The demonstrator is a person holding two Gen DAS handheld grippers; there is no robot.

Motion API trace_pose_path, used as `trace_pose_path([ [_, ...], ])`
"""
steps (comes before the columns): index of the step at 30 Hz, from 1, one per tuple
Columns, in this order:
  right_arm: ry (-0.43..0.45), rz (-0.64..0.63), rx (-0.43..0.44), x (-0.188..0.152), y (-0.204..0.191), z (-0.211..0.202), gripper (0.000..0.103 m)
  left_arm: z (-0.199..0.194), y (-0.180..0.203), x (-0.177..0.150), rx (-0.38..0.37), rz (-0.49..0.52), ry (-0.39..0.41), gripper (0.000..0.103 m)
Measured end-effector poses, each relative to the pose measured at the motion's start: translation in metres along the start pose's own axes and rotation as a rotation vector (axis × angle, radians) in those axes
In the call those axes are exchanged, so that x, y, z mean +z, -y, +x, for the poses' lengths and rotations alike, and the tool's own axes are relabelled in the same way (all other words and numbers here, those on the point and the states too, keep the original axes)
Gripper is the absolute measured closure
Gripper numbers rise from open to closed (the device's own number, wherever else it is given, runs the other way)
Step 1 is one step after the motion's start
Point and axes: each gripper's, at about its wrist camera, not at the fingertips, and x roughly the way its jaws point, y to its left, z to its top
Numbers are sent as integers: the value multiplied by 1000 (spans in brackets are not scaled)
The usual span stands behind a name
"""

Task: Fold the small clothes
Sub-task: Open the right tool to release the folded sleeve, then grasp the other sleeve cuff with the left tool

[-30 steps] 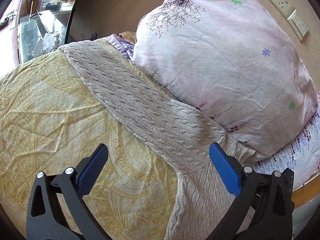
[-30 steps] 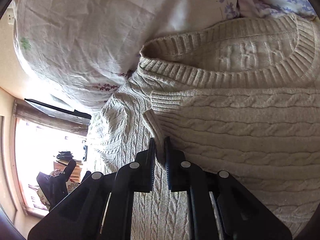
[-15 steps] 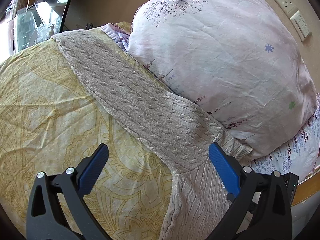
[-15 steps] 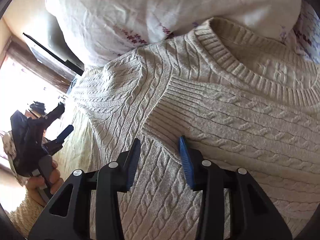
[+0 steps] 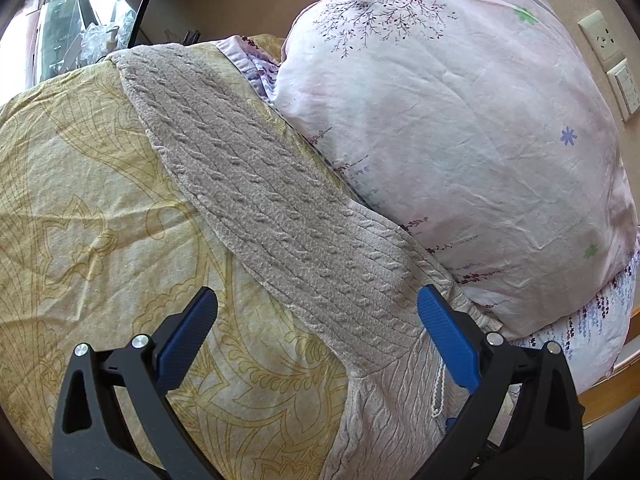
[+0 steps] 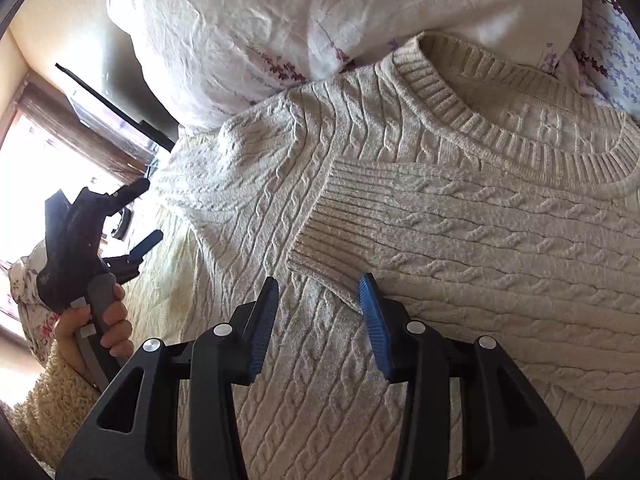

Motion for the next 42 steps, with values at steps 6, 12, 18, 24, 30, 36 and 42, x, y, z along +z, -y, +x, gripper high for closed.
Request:
trace_pose_path([
  [6, 0, 50, 73, -9, 8, -25, 40, 14, -13, 14, -30, -102, -44, 16],
  [12, -5, 58, 119, -29, 7, -42, 40, 24, -33, 39, -67, -240, -29, 30],
  [18, -25, 90, 126, -40, 12, -46, 39, 30, -67, 49, -134, -441, 2, 60],
  [24, -19, 114, 126, -46, 21, -57, 39, 32, -94, 49, -182, -577, 22, 93],
  [30, -5, 144, 124, -53, 30, -69, 37, 21, -78, 46, -307, -569, 43, 95],
  [36, 11, 181, 121, -63, 43, -82, 37, 6, -19, 34, -553, -498, 21, 95],
  [42, 37, 227, 115, -75, 62, -98, 37, 5, 62, -17, -756, -366, -90, 95],
])
